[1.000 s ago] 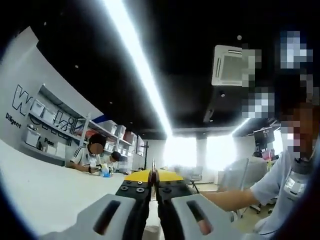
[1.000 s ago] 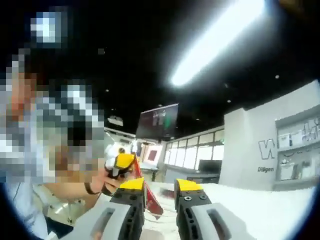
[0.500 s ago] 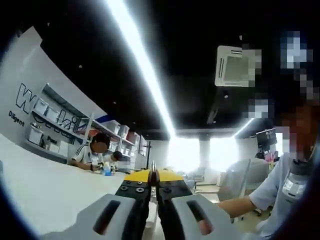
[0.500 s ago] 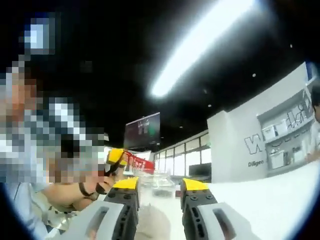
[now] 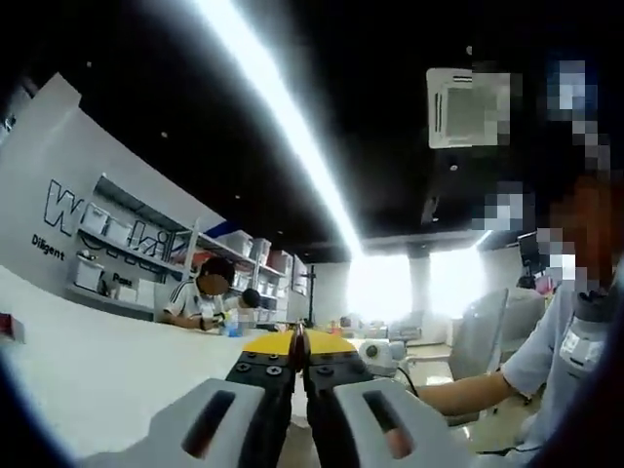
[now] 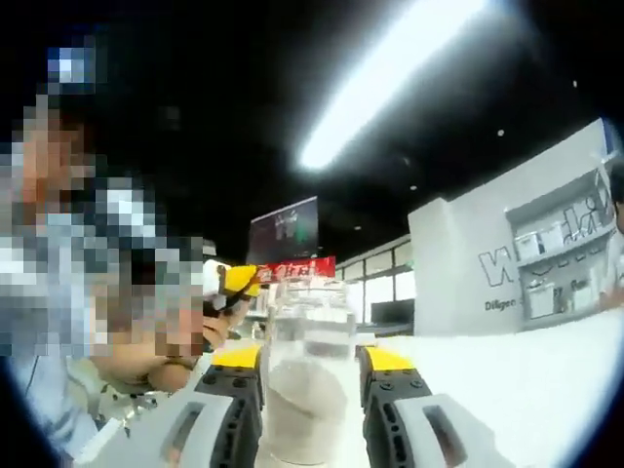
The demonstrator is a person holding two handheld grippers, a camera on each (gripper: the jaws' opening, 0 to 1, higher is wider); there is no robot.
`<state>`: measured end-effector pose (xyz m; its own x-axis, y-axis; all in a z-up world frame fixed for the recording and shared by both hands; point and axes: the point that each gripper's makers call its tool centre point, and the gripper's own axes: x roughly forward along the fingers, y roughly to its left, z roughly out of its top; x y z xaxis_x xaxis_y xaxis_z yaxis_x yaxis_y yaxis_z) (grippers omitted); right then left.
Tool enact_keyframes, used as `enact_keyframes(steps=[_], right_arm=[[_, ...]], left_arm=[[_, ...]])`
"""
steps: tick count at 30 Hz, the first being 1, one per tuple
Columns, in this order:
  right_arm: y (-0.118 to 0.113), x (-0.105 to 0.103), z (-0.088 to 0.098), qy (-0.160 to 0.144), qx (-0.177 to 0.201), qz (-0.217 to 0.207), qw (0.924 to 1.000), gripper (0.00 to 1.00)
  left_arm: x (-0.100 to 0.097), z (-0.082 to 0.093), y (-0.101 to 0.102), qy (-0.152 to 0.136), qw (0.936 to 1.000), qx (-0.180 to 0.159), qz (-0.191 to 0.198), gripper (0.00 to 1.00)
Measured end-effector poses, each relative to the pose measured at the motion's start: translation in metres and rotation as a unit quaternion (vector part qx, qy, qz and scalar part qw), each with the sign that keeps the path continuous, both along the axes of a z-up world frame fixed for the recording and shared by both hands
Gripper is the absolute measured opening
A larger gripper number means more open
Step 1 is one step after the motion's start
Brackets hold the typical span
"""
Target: Tear open the coffee pouch, take out the coffee, and pour the coffee from the pouch into the cup
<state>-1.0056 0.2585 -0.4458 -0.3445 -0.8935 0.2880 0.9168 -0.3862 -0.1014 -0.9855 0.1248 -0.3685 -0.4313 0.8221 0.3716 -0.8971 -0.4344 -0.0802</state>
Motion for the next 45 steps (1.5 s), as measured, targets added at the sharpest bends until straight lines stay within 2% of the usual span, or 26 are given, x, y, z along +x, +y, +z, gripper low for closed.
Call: enact_keyframes(steps=[1,9,13,20,26,31,33,38,45], right_arm=[[0.001,0.001,0.002,0.013,0.002,-0.007,0.9999,0.39],[-0.002,0.002,-0.001,0.019,0.015,-0.012,0.9996,0.39],[-0.004,0.003,-0.005,0.031,0.031,-0.016,0.9989,0.38],[-0.001,-0.002,-0.007,0.030,0.037,-0.027,0.9985,0.38],[-0.002,0.000,-0.010,0.038,0.051,-0.029,0.9976,0.38],[-0.005,0.002,-0.013,0.041,0.061,-0.023,0.9970,0.38],[-0.005,0.002,-0.013,0.042,0.059,-0.023,0.9971,0.38],[0.000,-0.006,-0.016,0.035,0.066,-0.046,0.9962,0.38],[-0.001,-0.005,-0.017,0.038,0.072,-0.048,0.9955,0.38]], left_arm=[[0.000,-0.001,-0.001,-0.001,1.0000,0.002,0.001,0.05],[0.002,-0.011,-0.001,-0.009,0.9998,0.014,0.010,0.05],[-0.002,-0.012,-0.008,-0.021,0.9986,0.047,0.012,0.05],[-0.003,-0.018,-0.012,-0.024,0.9964,0.080,0.015,0.05],[-0.001,-0.024,-0.013,-0.014,0.9958,0.089,0.016,0.05],[0.002,-0.029,-0.016,0.006,0.9952,0.094,0.027,0.05],[0.000,-0.031,-0.019,-0.006,0.9934,0.112,0.025,0.05],[-0.001,-0.032,-0.019,-0.004,0.9929,0.116,0.028,0.05],[-0.004,-0.037,-0.025,-0.011,0.9924,0.117,0.037,0.05]])
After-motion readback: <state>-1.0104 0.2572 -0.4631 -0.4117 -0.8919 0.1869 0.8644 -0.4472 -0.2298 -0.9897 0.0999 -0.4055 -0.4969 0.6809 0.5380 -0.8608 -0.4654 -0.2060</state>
